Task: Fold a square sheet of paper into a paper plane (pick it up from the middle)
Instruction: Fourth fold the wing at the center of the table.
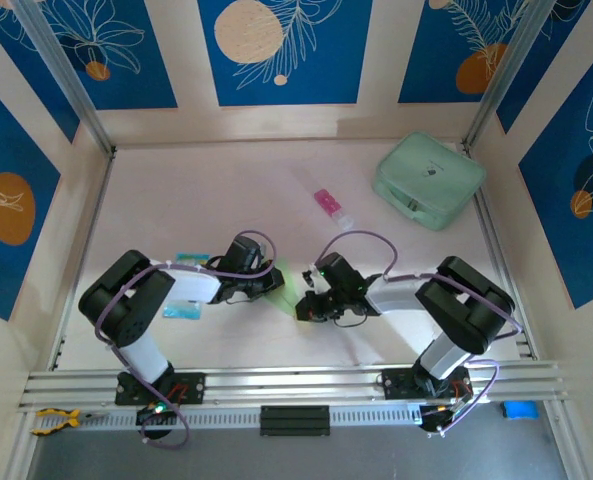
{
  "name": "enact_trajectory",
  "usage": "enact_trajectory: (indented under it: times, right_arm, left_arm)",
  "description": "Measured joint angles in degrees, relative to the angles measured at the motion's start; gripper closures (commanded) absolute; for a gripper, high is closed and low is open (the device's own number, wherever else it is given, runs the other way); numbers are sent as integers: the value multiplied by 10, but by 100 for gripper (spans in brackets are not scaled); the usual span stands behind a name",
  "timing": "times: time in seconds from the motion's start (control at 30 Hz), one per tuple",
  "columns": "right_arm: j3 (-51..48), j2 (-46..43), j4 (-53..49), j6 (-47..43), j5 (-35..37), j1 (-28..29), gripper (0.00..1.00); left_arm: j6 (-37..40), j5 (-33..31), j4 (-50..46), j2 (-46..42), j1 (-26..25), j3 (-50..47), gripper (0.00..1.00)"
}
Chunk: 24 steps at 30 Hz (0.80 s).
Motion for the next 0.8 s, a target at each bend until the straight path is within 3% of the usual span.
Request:
enact_trajectory:
  times: [0.47,0.8]
  right_arm:
    - [-7,-93,-82,9,-5,-1,98]
    - [145,44,-90,4,-5,-12,98]
  left_arm:
    - [2,0,2,0,0,-1,100]
    - [2,0,6,-2,1,-5,100]
